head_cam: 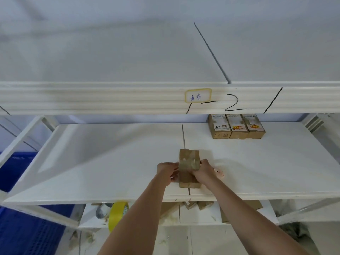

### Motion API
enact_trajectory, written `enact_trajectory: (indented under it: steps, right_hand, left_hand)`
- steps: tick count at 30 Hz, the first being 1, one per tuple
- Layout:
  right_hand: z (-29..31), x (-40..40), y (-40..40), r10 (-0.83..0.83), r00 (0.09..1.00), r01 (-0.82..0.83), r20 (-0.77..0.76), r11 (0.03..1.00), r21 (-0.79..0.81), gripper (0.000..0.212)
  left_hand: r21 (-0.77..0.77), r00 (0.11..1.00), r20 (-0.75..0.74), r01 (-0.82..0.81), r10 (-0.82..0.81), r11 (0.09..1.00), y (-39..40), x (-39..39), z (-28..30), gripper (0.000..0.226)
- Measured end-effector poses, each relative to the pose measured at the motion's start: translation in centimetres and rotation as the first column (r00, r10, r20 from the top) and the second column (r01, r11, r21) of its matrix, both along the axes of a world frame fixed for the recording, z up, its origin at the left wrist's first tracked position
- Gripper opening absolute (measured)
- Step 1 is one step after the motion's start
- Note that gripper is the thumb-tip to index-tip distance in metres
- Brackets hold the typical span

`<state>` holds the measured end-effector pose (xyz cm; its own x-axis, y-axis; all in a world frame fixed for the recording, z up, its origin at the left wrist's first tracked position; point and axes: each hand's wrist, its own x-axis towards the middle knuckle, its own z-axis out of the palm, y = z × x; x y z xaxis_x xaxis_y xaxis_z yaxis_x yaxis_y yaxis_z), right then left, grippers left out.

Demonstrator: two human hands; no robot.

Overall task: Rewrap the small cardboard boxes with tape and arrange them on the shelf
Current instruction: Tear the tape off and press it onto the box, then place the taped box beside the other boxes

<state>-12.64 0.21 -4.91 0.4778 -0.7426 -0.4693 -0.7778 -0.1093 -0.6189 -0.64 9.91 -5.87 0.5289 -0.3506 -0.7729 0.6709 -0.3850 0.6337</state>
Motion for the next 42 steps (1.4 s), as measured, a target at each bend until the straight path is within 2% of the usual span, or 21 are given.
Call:
enact_trajectory:
  steps: [7, 10, 12, 15, 18, 20, 23, 24, 26, 28, 30, 32, 34, 35, 37, 40, 42]
  right_hand:
    - [-0.6, -0.2, -0.4, -0.035, 0.999, 0.032, 0.037, 0.997, 0.068, 0.069]
    - [-0.6, 0.0, -0.6, -0.032, 0.999, 0.031, 0.012, 0.997, 0.073, 0.067]
    - [-0.8, 0.1, -0.6, -0.026, 1.000, 0.027, -0.005, 0.998, 0.058, 0.069]
    - [-0.8, 0.1, -0.6, -0.036, 0.999, 0.036, -0.003, 0.997, 0.070, 0.068]
    - [-0.6, 0.1, -0.6, -0.044, 0.999, 0.044, -0.001, 0.996, 0.083, 0.068]
    - [-0.3, 0.2, -0.4, -0.060, 0.998, 0.061, -0.014, 0.994, 0.093, 0.064]
    - [0.1, 0.5, -0.2, -0.070, 0.995, 0.080, -0.077, 0.989, 0.128, 0.038]
    - [0.3, 0.7, 0.0, -0.071, 0.993, 0.084, -0.095, 0.986, 0.141, 0.035]
    - [0.9, 1.0, 0.3, -0.077, 0.989, 0.092, -0.123, 0.988, 0.124, 0.037]
    - [2.0, 1.0, 0.9, -0.119, 0.988, 0.129, -0.100, 0.986, 0.108, 0.044]
    - [2.9, 1.2, 1.8, -0.167, 0.985, 0.157, 0.041, 0.972, 0.176, 0.059]
    - [3.4, 1.6, 2.9, -0.209, 0.960, 0.180, 0.188, 0.971, 0.160, 0.062]
    - [3.6, 2.3, 4.4, -0.205, 0.941, 0.216, 0.270, 0.976, -0.013, 0.061]
    - [3.9, 2.6, 4.9, -0.170, 0.949, 0.208, 0.266, 0.971, -0.121, 0.063]
    - [4.9, 3.7, 6.0, -0.056, 0.972, 0.112, 0.230, 0.964, -0.240, 0.064]
    - [6.8, 5.6, 7.6, 0.152, 0.952, -0.090, 0.264, 0.968, -0.233, 0.063]
    - [7.8, 6.2, 8.1, 0.259, 0.919, -0.195, 0.296, 0.954, -0.229, 0.053]
  left_hand:
    - [0.058, 0.997, -0.067, -0.041, 0.045, 0.997, 0.0, -0.4, -0.9, 0.026]
    - [0.145, 0.995, -0.015, -0.091, 0.094, 0.985, -0.5, -0.8, -1.0, 0.028]
    - [0.164, 0.993, 0.005, -0.119, 0.120, 0.979, -0.7, -1.3, -0.9, 0.024]
    - [0.115, 0.986, 0.078, -0.157, 0.149, 0.981, -0.6, -2.2, -0.3, 0.008]
    - [0.164, 0.929, 0.370, -0.087, 0.020, 0.983, -0.8, -2.5, -0.3, 0.038]
    - [0.244, 0.861, 0.492, 0.004, -0.127, 0.970, -1.1, -2.5, 0.2, 0.033]
    - [0.405, 0.774, 0.489, 0.206, -0.402, 0.891, -1.4, -2.2, 1.0, 0.012]
    - [0.405, 0.780, 0.451, 0.254, -0.434, 0.878, -1.4, -2.2, 1.5, 0.008]
    - [0.284, 0.857, 0.336, 0.303, -0.390, 0.910, -1.5, -2.1, 2.2, 0.006]
    - [0.118, 0.937, 0.179, 0.281, -0.299, 0.952, -1.2, -1.8, 2.8, 0.025]
    - [-0.026, 0.964, 0.070, 0.258, -0.255, 0.966, -0.4, -1.4, 3.5, 0.052]
    - [0.012, 0.956, 0.091, 0.280, -0.280, 0.960, 0.4, -0.7, 4.0, 0.076]
    - [0.146, 0.931, 0.233, 0.252, -0.281, 0.957, 1.3, 0.1, 4.8, 0.087]
    - [0.114, 0.926, 0.286, 0.225, -0.249, 0.968, 1.4, 0.5, 5.0, 0.085]
    - [-0.083, 0.945, 0.279, 0.199, -0.169, 0.976, 1.7, 0.9, 6.0, 0.074]
    - [-0.202, 0.949, 0.298, 0.168, -0.103, 0.965, 3.3, 1.7, 8.0, 0.045]
    - [-0.245, 0.944, 0.329, 0.095, -0.009, 0.965, 5.0, 3.0, 8.7, 0.040]
